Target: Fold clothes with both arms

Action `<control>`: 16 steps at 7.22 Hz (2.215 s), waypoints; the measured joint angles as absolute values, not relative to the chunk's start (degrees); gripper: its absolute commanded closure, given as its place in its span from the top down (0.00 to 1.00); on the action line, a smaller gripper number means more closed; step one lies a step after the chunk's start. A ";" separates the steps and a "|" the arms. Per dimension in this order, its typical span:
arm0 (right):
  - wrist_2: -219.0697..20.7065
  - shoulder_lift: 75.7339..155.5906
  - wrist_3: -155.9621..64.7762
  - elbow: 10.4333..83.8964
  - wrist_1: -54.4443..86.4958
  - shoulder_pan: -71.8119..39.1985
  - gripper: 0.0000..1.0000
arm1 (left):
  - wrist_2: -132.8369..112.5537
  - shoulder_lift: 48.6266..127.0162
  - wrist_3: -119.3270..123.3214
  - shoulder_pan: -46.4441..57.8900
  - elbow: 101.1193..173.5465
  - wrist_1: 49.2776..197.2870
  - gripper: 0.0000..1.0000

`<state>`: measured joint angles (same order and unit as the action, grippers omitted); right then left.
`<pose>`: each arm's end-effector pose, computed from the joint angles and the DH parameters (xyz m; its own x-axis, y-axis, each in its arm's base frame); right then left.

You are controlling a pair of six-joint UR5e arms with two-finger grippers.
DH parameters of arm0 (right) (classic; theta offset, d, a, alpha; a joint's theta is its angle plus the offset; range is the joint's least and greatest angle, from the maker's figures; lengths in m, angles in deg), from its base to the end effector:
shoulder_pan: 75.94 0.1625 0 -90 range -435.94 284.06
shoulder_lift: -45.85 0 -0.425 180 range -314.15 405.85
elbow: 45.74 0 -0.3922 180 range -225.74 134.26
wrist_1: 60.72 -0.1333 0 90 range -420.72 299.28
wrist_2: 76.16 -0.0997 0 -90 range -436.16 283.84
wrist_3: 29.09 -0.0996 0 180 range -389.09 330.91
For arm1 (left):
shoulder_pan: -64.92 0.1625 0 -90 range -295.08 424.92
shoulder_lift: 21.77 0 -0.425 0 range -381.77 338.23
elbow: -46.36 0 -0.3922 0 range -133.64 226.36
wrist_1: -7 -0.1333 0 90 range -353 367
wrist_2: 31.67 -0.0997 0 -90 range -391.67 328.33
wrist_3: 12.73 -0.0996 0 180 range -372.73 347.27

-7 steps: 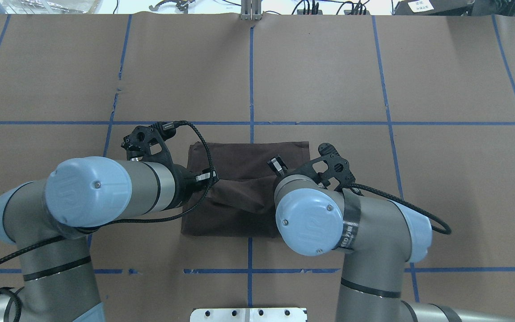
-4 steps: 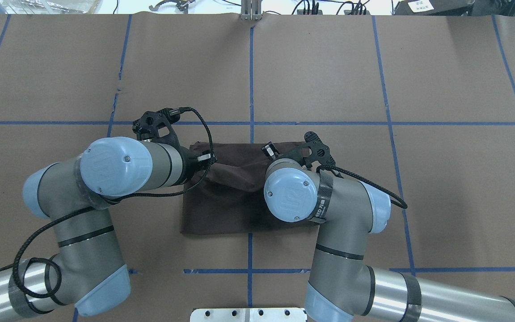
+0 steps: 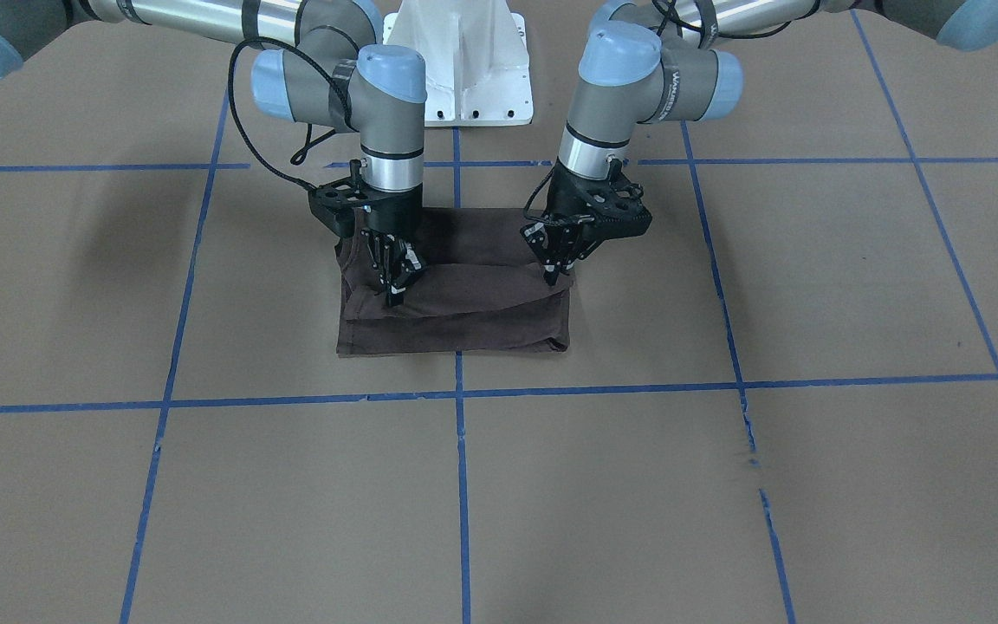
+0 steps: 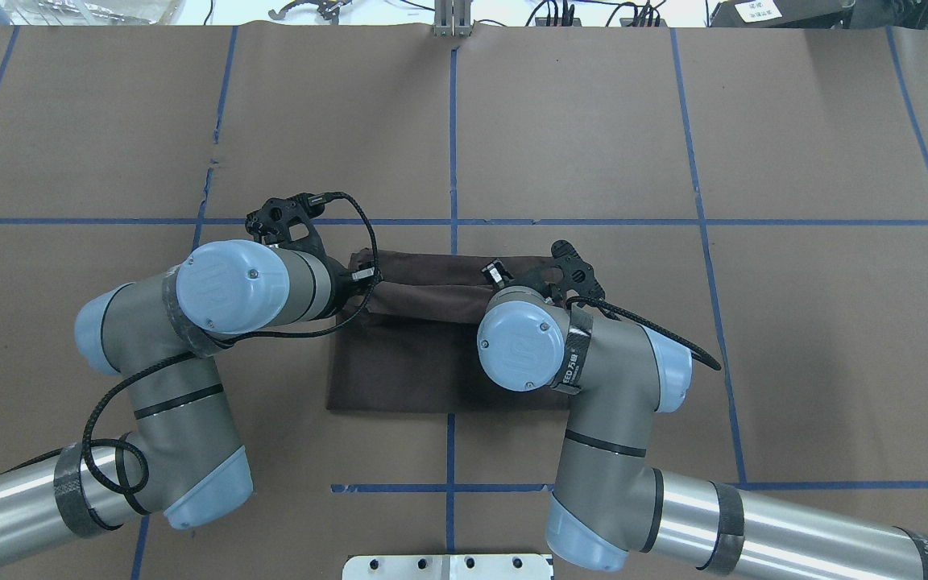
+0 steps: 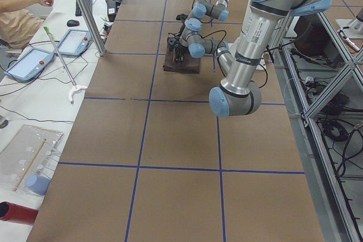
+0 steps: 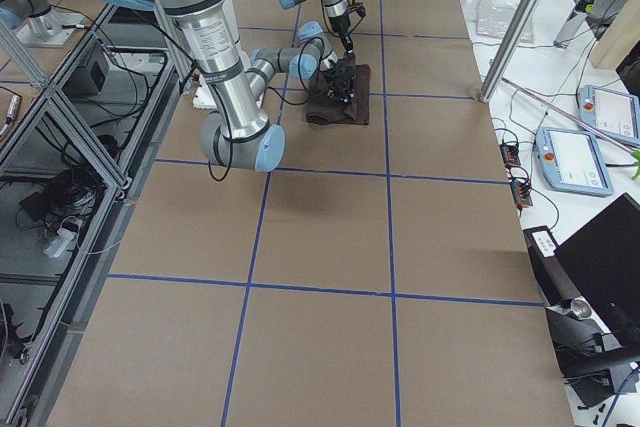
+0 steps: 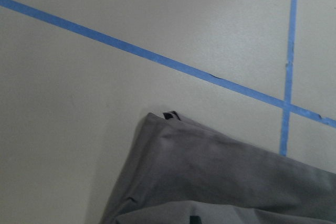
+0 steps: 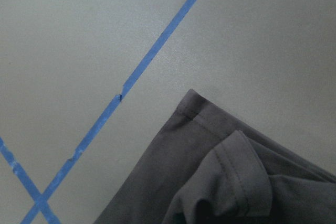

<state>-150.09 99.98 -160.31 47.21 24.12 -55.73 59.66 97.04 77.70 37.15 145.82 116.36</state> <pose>-0.5946 -0.3903 0.2607 0.1703 0.7374 0.6536 -0.8304 0.4645 -0.3078 0.5143 -0.4188 0.2611 0.4703 -0.2561 -0.8445 0.4520 0.8918 -0.0188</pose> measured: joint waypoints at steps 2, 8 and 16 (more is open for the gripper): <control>-150.08 100.09 -160.37 47.02 24.17 -55.73 0.66 | 59.73 97.06 76.67 35.56 143.36 118.52 0.55; -150.28 99.87 -137.55 51.56 24.51 -56.45 1.00 | 62.37 97.49 65.95 32.04 142.86 119.31 1.00; -144.18 100.54 -103.54 47.99 24.83 -61.97 1.00 | 66.96 96.91 59.16 28.89 143.21 119.33 1.00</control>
